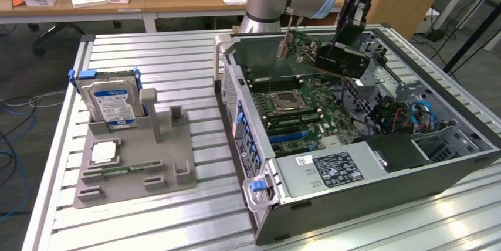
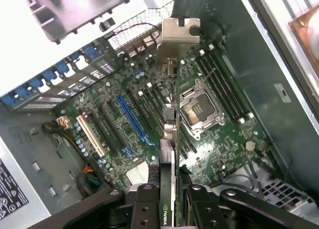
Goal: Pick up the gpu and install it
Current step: 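Insert the gpu into the slot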
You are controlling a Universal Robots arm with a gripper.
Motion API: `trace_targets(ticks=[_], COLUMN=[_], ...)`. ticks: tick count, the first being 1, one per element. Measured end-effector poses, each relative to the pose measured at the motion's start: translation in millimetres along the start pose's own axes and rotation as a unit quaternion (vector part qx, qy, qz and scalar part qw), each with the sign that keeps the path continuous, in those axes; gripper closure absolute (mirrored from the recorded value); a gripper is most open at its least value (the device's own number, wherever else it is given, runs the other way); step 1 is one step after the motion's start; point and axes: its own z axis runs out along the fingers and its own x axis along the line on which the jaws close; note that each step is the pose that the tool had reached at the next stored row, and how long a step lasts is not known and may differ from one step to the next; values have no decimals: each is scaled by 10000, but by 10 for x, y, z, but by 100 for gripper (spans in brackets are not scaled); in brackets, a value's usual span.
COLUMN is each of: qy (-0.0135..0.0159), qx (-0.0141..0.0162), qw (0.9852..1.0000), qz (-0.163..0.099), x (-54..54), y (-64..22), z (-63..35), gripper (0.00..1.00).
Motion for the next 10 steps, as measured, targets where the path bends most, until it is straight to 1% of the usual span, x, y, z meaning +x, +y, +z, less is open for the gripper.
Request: trace_targets(ticks=[5,10], qy=[14,29], qx=[-7,-14], qw=[9995,9981], qz=[-308,-622], x=[0,0], y=[0,0], z=[1,3], gripper=[74,74])
